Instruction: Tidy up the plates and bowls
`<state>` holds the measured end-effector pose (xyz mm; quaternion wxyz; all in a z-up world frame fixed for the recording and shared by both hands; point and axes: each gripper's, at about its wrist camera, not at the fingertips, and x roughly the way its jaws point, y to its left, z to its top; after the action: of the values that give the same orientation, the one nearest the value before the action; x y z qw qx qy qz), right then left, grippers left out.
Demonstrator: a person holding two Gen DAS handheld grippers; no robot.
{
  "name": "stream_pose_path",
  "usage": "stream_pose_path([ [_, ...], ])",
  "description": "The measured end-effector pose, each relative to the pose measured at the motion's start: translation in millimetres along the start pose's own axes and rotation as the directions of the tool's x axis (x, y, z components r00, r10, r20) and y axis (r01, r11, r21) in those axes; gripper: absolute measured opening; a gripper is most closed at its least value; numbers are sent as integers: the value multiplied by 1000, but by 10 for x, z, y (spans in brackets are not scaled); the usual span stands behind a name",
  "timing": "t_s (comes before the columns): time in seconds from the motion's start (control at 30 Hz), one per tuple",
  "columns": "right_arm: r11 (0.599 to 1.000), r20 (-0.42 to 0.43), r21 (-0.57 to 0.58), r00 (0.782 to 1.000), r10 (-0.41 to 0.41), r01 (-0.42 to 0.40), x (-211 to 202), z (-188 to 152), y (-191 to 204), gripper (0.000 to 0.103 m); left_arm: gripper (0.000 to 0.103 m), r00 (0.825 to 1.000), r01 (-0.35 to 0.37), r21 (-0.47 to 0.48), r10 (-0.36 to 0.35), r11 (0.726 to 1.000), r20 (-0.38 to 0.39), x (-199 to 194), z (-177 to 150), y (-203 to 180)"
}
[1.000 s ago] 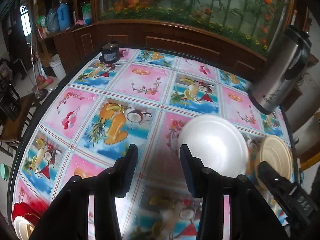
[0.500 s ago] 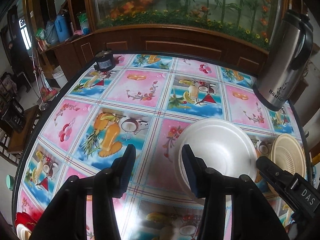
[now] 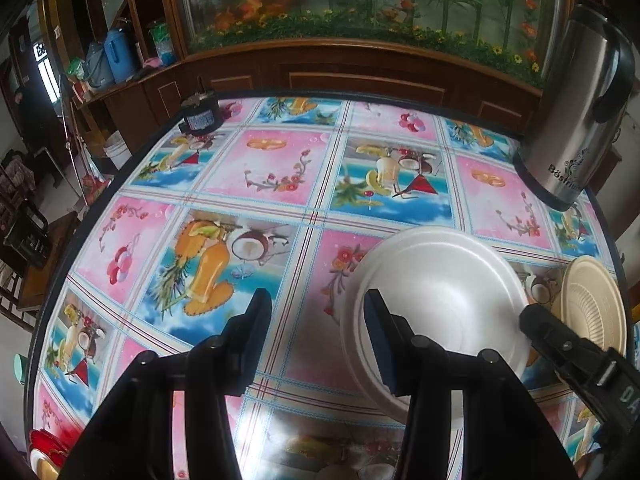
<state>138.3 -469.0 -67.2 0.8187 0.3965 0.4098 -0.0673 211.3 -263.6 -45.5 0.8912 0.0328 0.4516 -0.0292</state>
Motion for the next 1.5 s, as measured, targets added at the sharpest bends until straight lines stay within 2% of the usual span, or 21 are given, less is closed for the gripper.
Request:
stream_pose_path([
  [0.17,1000,2,4,1000,8,-8,-5,17,-19,34,48,998,38,-55,-40,998,-46,150,-48,47],
  [0.4,1000,1,7,1000,15,-15,-10,28,-34,34,48,994,74,-95,-81,993,-71,244,-112,29],
  [1.0,999,-30,27,999,37,-36,72,-16,-40,34,48,992,74,-109,-84,991,-93,350,-120,51],
  [1.2,997,-44,50,997,67,-65,96,-25,-61,34,48,986,99,-150,-117,984,-116,391,-105,140],
  [1.5,998,-57,64,998,32,-29,120,-29,-91,34,48,973,142,-167,-169,976,-159,413,-104,129],
])
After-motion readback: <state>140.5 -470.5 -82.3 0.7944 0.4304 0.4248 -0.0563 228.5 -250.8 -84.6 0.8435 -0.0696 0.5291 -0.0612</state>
